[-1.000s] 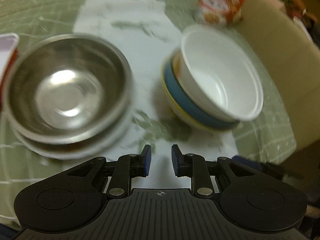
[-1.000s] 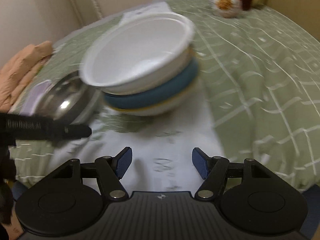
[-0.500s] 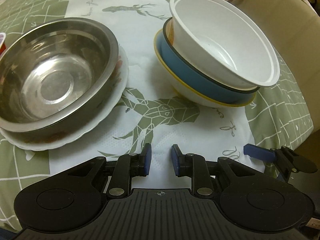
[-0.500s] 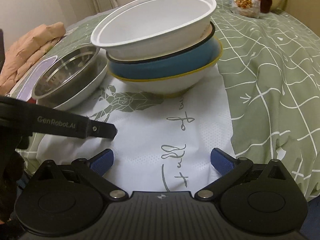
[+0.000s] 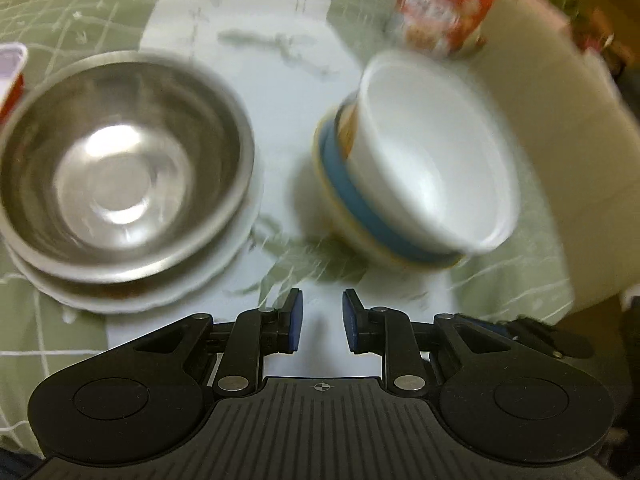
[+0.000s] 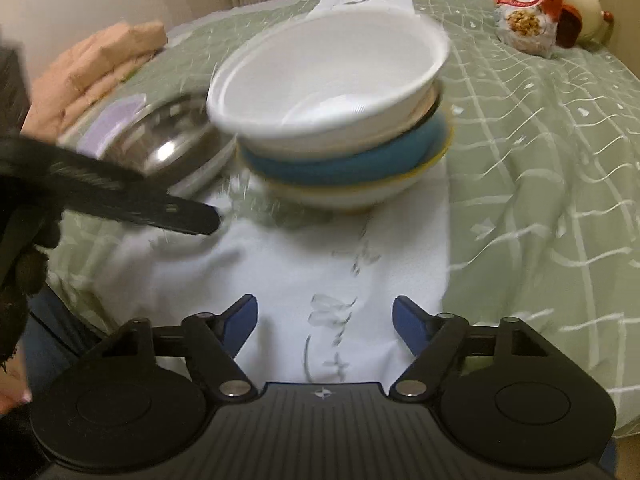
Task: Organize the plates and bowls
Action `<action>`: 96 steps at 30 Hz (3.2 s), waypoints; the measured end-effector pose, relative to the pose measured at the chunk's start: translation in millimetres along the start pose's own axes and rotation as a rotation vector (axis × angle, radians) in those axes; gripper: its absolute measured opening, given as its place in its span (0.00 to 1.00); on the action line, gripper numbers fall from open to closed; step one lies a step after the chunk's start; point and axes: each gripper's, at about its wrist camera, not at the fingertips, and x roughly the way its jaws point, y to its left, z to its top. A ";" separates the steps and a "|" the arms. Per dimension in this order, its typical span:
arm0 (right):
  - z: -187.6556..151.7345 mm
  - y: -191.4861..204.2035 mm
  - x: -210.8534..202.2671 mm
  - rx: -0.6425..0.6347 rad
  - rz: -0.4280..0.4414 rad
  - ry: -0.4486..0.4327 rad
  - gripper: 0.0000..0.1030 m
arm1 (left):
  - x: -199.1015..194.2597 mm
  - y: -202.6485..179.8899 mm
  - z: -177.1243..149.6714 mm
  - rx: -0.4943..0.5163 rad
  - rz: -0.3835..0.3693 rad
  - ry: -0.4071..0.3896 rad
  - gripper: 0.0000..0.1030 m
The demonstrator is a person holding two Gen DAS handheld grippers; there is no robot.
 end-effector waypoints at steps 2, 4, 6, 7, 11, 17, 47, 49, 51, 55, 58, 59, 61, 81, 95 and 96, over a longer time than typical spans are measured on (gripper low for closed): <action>17.2 -7.9 -22.1 0.008 0.030 -0.034 0.73 | -22.2 -2.3 9.3 -0.015 -0.021 -0.072 0.24; 34.3 -11.5 -46.6 -0.005 0.035 -0.105 0.73 | -36.3 -9.7 20.7 0.010 -0.012 -0.138 0.24; 53.8 -13.0 -64.7 -0.018 -0.002 -0.172 0.73 | -39.2 -17.5 33.0 0.030 0.014 -0.165 0.24; 61.4 -15.0 -68.4 -0.015 -0.020 -0.192 0.73 | -37.9 -20.2 38.5 0.034 0.022 -0.170 0.24; 90.2 -24.8 -50.6 0.002 -0.082 -0.216 0.54 | -24.2 -31.6 53.8 0.058 0.096 -0.189 0.24; 109.3 -47.9 1.4 0.065 -0.089 -0.136 0.40 | 4.5 -31.5 70.0 0.078 0.156 -0.130 0.30; 95.4 -90.3 68.8 0.316 0.176 0.097 0.48 | 78.1 -39.0 72.3 0.104 0.141 0.060 0.45; 94.6 -89.7 70.6 0.322 0.188 0.115 0.51 | 77.8 -38.5 71.3 0.099 0.139 0.055 0.45; 93.8 -88.9 71.7 0.327 0.196 0.126 0.52 | 77.2 -34.9 70.1 0.075 0.127 0.051 0.45; 93.0 -86.1 71.8 0.333 0.195 0.133 0.54 | 75.5 -35.3 68.0 0.073 0.128 0.062 0.44; 93.6 -83.6 70.2 0.346 0.182 0.133 0.55 | 72.3 -34.6 67.6 0.052 0.124 0.087 0.44; 93.8 -82.3 69.5 0.349 0.177 0.134 0.55 | 70.8 -33.5 67.0 0.045 0.119 0.093 0.44; 93.9 -80.0 68.3 0.345 0.174 0.137 0.55 | 68.0 -31.5 64.8 0.036 0.111 0.102 0.44; 84.5 -59.5 61.6 0.314 0.204 0.207 0.57 | 47.0 -28.6 44.6 0.012 0.139 0.148 0.47; 79.3 -68.5 60.1 0.325 0.216 0.166 0.58 | 49.6 -42.5 46.1 0.062 0.179 0.131 0.49; 79.6 -68.8 60.2 0.325 0.215 0.165 0.58 | 49.8 -42.2 46.5 0.061 0.178 0.130 0.49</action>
